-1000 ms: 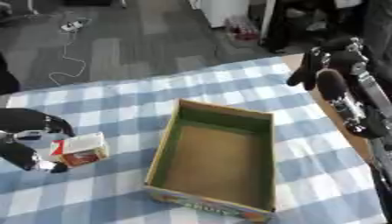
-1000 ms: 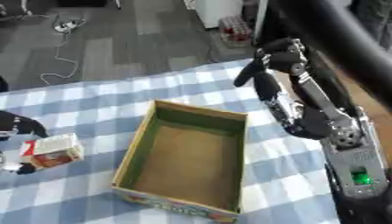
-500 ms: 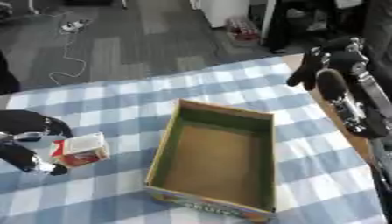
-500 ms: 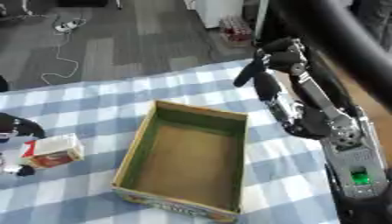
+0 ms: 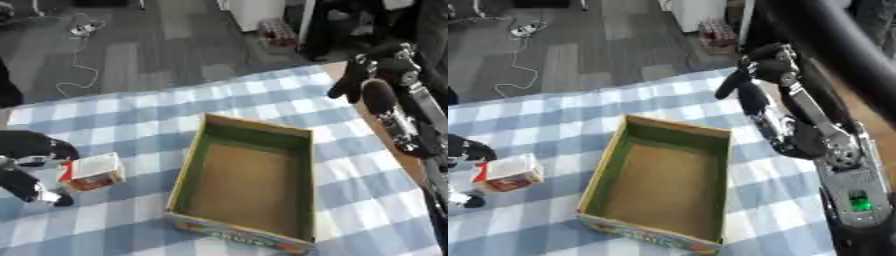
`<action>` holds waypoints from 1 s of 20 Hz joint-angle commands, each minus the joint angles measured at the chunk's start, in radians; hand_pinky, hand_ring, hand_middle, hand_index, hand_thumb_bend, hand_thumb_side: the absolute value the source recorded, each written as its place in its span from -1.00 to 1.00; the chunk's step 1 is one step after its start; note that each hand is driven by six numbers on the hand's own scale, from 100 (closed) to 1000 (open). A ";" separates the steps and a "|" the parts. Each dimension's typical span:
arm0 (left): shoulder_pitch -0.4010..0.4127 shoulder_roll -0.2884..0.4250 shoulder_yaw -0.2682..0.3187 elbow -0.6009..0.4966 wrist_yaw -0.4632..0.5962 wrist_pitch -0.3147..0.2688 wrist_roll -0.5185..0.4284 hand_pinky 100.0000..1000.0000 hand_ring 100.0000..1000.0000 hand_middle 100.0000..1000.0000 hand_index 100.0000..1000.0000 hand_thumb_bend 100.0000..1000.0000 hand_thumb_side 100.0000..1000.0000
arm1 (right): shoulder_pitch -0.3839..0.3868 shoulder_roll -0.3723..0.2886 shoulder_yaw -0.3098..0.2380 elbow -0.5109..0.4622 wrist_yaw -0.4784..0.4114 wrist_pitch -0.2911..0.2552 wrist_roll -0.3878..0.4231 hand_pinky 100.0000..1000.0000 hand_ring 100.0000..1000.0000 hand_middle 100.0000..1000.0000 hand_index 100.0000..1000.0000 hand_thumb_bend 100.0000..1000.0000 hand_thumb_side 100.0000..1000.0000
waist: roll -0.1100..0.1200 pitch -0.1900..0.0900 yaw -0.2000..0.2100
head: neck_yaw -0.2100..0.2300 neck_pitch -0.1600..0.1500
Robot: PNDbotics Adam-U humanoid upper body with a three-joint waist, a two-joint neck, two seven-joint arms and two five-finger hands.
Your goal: Pick up objects on the table and place them in the box.
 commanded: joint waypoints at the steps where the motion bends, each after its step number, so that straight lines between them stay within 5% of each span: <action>1: -0.007 0.018 0.010 0.000 -0.019 -0.009 -0.001 0.54 0.60 0.74 0.85 -0.24 0.76 | -0.011 -0.001 -0.005 -0.013 -0.004 -0.002 -0.001 -0.50 -0.57 -0.57 0.04 -1.00 1.00 | 0.000 -0.008 0.001 | 0.007 -0.010; 4: -0.005 0.016 0.011 0.008 -0.038 -0.006 0.001 0.51 0.58 0.73 0.85 -0.24 0.62 | -0.012 0.000 -0.006 -0.013 -0.004 -0.002 -0.002 -0.50 -0.57 -0.57 0.04 -1.00 1.00 | 0.000 -0.008 0.000 | 0.006 -0.010; 9: -0.004 0.007 0.017 0.008 -0.051 -0.002 0.086 0.29 0.33 0.54 0.72 -0.37 0.67 | -0.014 0.001 -0.006 -0.013 -0.005 -0.002 -0.003 -0.50 -0.57 -0.57 0.04 -1.00 1.00 | -0.001 -0.007 -0.002 | 0.003 -0.012; 15: -0.005 -0.006 0.013 0.021 -0.083 -0.009 0.222 0.24 0.27 0.48 0.64 -0.47 0.94 | -0.017 0.003 -0.007 -0.013 -0.005 -0.003 -0.004 -0.50 -0.57 -0.57 0.04 -1.00 1.00 | -0.001 -0.007 -0.005 | 0.003 -0.011; 20: -0.007 -0.019 0.004 0.042 -0.172 -0.005 0.269 0.27 0.28 0.47 0.64 -0.26 0.70 | -0.020 0.006 -0.007 -0.013 -0.005 -0.002 -0.004 -0.50 -0.57 -0.56 0.04 -1.00 1.00 | 0.000 -0.008 -0.008 | 0.006 -0.010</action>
